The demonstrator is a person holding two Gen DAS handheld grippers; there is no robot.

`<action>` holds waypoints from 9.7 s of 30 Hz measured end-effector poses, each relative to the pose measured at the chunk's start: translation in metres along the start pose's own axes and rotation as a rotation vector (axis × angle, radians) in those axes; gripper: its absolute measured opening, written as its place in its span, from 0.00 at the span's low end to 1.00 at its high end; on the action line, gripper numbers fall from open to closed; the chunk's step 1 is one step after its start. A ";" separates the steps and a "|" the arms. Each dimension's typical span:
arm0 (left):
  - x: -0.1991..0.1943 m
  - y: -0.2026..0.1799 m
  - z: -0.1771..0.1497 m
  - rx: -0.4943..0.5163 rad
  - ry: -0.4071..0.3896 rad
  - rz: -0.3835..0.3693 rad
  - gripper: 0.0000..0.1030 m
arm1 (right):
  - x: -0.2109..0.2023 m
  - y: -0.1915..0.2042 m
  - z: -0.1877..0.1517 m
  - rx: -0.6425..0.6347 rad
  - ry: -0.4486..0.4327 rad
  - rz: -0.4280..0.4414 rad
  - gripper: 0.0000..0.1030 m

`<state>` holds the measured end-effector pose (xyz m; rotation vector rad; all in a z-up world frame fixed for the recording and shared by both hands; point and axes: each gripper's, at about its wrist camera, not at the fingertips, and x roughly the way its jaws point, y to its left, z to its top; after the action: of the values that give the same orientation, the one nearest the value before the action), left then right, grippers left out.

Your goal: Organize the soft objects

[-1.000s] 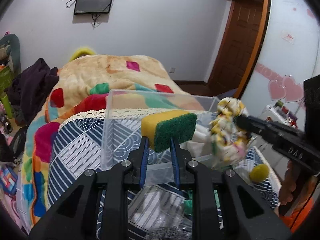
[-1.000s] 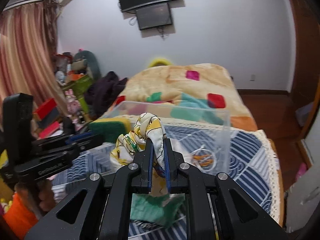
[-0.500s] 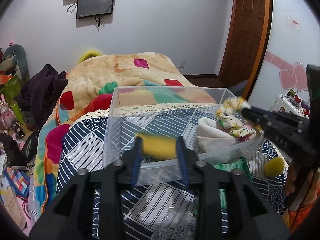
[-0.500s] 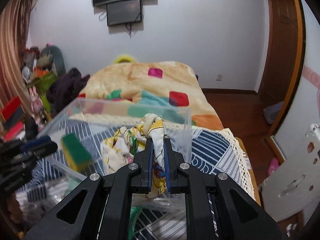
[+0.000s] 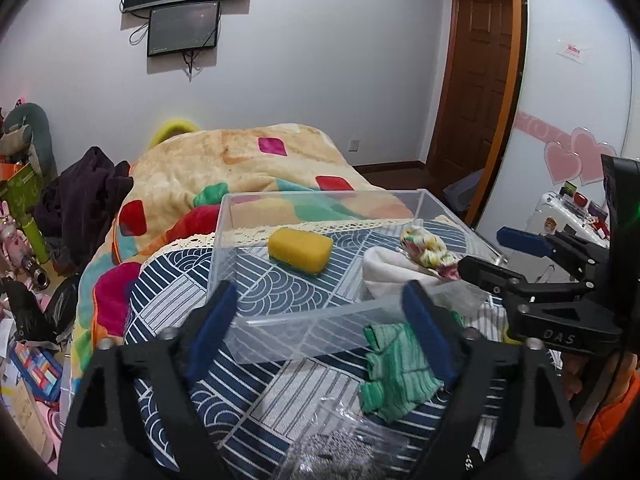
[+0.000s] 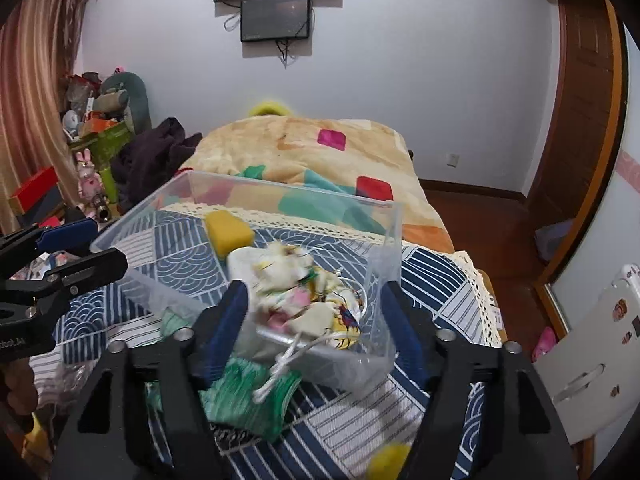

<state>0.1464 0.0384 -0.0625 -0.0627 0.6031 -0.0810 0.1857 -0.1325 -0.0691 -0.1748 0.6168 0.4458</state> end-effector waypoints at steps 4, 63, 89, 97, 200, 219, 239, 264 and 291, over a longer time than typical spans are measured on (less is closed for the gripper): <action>-0.002 -0.006 -0.007 0.007 0.026 -0.019 0.99 | -0.010 -0.002 -0.008 -0.004 -0.009 -0.011 0.73; -0.039 0.024 0.009 -0.058 -0.043 -0.030 0.16 | -0.011 0.010 0.004 0.058 -0.095 0.130 0.39; 0.042 0.036 0.013 -0.075 0.076 0.048 0.17 | 0.068 0.048 0.018 -0.009 0.113 0.179 0.41; 0.032 0.036 0.009 -0.089 0.086 0.008 0.20 | 0.049 0.043 0.016 -0.012 0.091 0.193 0.55; 0.021 0.021 0.015 -0.063 -0.001 0.098 0.21 | 0.033 0.002 0.046 0.178 -0.129 -0.010 0.16; 0.055 0.017 0.011 -0.026 0.090 0.107 0.22 | 0.011 -0.004 0.017 0.081 -0.041 0.005 0.54; 0.009 0.014 0.003 -0.025 0.049 0.060 0.77 | 0.019 0.042 -0.045 -0.081 0.131 0.218 0.54; -0.048 0.010 -0.023 0.016 -0.066 0.093 0.83 | 0.008 0.051 -0.040 -0.110 0.106 0.228 0.11; -0.070 0.028 -0.017 -0.075 -0.152 0.088 0.87 | 0.029 0.050 0.018 -0.052 0.075 0.225 0.35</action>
<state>0.0808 0.0724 -0.0398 -0.1138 0.4566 0.0315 0.1937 -0.0720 -0.0733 -0.1722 0.7019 0.6756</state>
